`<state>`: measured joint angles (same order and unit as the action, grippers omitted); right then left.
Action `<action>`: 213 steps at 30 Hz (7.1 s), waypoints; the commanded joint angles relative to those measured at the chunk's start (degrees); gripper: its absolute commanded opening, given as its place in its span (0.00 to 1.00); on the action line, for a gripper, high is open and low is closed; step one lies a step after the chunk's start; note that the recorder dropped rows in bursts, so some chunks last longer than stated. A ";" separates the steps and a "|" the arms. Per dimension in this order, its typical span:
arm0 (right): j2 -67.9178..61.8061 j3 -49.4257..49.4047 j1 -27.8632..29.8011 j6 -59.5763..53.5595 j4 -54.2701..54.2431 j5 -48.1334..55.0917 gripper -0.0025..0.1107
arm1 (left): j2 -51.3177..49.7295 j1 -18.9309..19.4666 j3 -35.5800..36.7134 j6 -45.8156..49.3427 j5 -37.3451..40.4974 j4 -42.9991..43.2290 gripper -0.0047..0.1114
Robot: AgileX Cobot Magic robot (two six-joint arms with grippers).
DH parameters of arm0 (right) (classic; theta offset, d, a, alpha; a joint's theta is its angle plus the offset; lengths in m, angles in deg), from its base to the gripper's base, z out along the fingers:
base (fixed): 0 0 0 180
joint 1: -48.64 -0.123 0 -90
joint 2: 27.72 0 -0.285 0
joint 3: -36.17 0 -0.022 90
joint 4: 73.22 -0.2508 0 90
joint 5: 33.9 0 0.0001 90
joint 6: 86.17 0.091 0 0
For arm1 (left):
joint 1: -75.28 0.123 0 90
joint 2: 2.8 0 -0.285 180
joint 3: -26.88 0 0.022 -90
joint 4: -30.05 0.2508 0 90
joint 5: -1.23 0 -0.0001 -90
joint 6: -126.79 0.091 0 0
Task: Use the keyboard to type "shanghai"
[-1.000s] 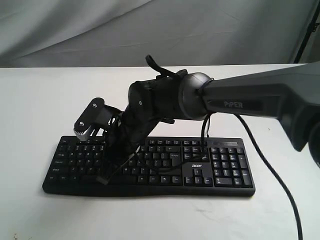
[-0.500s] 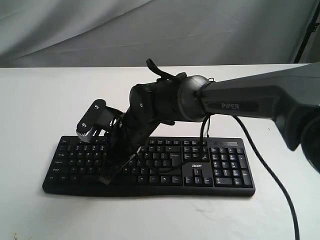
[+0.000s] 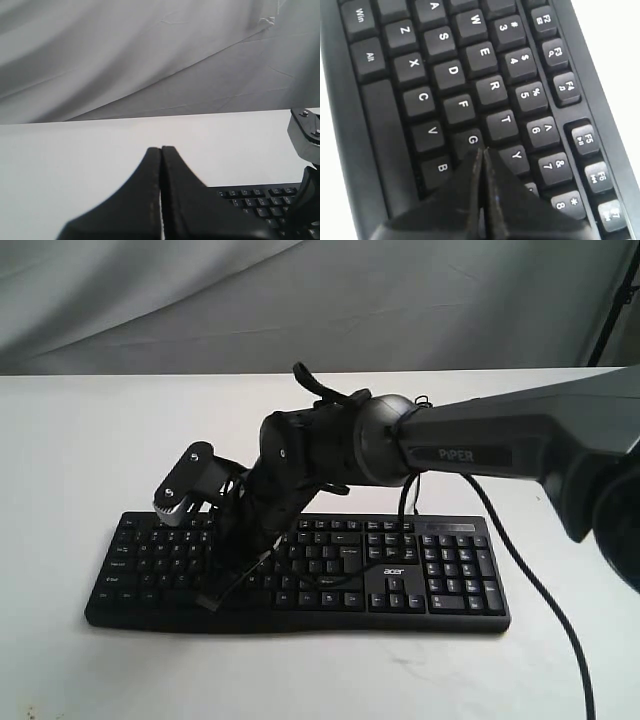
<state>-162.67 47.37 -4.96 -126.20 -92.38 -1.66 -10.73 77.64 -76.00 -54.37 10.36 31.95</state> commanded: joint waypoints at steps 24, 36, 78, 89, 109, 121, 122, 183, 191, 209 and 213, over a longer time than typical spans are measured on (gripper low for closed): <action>-8.97 24.10 -2.97 -0.19 1.28 11.68 0.02 | 0.14 -0.37 0.10 -0.15 -0.31 -0.13 0.04; -17.72 38.35 -4.39 0.03 0.85 19.09 0.02 | 0.14 -0.37 0.10 -0.15 -0.31 -0.13 0.04; -19.03 38.33 -4.41 0.16 -0.01 20.72 0.02 | 0.14 -0.37 0.10 -0.15 -0.31 -0.13 0.04; -19.04 38.33 -4.41 -0.20 -0.27 20.84 0.02 | 0.14 -0.37 0.10 -0.15 -0.31 -0.13 0.04; -9.89 28.59 -4.41 3.73 7.45 19.03 0.02 | 0.14 -0.37 0.10 -0.15 -0.31 -0.13 0.04; 2.34 3.52 -2.92 6.75 6.13 3.30 0.02 | 0.14 -0.37 0.10 -0.15 -0.31 -0.13 0.04; 2.34 3.33 -2.92 6.75 5.89 3.30 0.02 | 0.14 -0.37 0.10 -0.15 -0.31 -0.13 0.04; 3.57 -5.91 -2.29 11.61 8.50 -4.32 0.02 | 0.14 -0.37 0.10 -0.15 -0.31 -0.13 0.04; 3.57 -5.91 -2.19 11.71 8.61 -4.41 0.02 | 0.14 -0.37 0.10 -0.15 -0.31 -0.13 0.04; 5.09 -5.29 -2.19 11.49 9.15 -4.36 0.02 | 0.14 -0.37 0.10 -0.15 -0.31 -0.13 0.04; 4.82 -2.88 -2.30 11.02 9.38 -2.68 0.02 | 0.14 -0.37 0.10 -0.15 -0.31 -0.13 0.04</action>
<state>-158.61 43.03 -7.68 -114.74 -83.62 -4.98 -10.73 77.64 -76.00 -54.37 10.36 31.95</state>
